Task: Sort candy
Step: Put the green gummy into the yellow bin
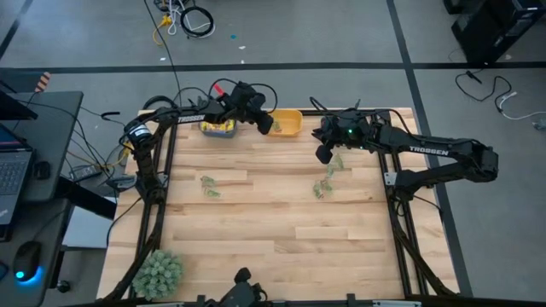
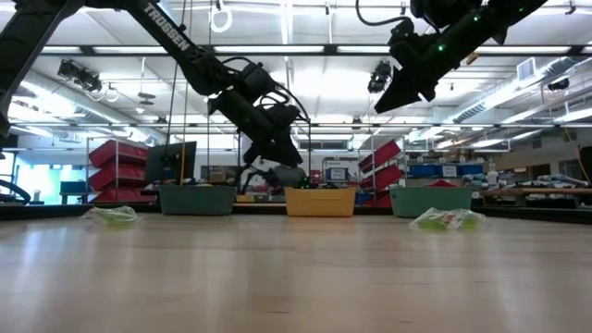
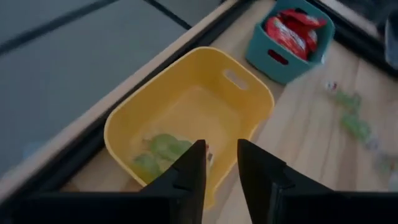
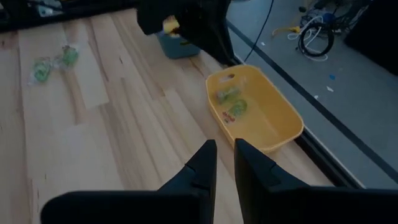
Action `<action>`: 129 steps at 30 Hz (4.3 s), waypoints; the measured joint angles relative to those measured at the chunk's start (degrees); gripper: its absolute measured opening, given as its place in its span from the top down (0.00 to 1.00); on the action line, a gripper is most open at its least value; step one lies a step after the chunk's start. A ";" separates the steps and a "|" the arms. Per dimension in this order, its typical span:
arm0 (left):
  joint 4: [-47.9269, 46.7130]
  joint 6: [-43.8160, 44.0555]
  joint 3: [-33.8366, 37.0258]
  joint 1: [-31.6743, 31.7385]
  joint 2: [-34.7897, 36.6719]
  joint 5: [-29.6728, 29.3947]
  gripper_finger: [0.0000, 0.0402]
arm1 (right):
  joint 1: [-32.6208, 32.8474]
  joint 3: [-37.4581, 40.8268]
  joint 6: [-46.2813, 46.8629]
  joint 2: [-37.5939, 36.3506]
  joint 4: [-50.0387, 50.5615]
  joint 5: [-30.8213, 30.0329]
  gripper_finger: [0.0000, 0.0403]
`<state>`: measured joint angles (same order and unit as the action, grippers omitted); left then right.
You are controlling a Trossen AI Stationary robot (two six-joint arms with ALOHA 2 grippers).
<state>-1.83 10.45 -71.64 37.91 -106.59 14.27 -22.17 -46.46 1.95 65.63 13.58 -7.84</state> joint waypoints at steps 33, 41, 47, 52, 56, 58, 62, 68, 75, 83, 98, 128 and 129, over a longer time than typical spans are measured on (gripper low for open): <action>47.71 -13.44 45.41 -17.77 27.71 -4.16 1.00 | 21.71 12.40 34.28 5.03 4.47 -1.98 0.85; 60.44 -12.80 55.76 -19.99 28.06 -8.98 1.00 | 21.62 15.12 39.95 6.37 3.82 -1.29 0.67; 71.22 -11.64 62.55 -21.04 28.02 -10.34 1.00 | 21.27 16.15 39.97 10.01 -1.47 -1.20 0.65; 77.17 -10.98 66.41 -21.51 28.02 -11.71 1.00 | 20.92 16.15 38.68 15.53 -4.40 -1.20 0.68; 80.67 -10.02 68.23 -21.57 28.00 -12.09 1.00 | 20.92 16.13 36.24 18.51 -10.12 -1.13 0.74; 80.96 -10.00 68.77 -21.57 28.01 -12.19 1.00 | 20.92 16.13 34.69 18.99 -12.49 -0.10 0.81; 81.81 -10.04 69.07 -21.57 28.00 -12.32 1.00 | 20.92 15.93 31.11 18.55 -14.59 0.42 0.97; 81.77 -10.02 69.07 -21.57 28.00 -12.68 1.00 | 19.93 11.91 26.12 18.57 -14.75 -0.40 1.00; 81.77 -10.02 69.07 -21.57 28.00 -12.93 1.00 | 11.45 3.09 22.39 18.67 -14.86 -3.77 1.00; 81.71 -10.14 69.07 -21.57 27.98 -12.93 1.00 | -3.73 -5.99 20.93 25.05 -17.81 -2.81 1.00; 81.68 -11.86 69.05 -21.57 27.96 -14.61 1.00 | -11.74 -23.67 27.47 48.03 -18.81 1.38 1.00; 81.03 -11.86 69.05 -21.57 27.96 -14.66 1.00 | 3.59 -21.11 10.13 24.48 22.80 10.49 0.86; 81.04 -11.86 69.05 -21.57 27.96 -14.66 1.00 | 5.58 -19.95 11.68 23.86 24.08 10.48 0.86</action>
<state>79.21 -1.41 -2.59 16.34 -78.63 -0.38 -16.60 -66.41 13.63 89.48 37.66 2.64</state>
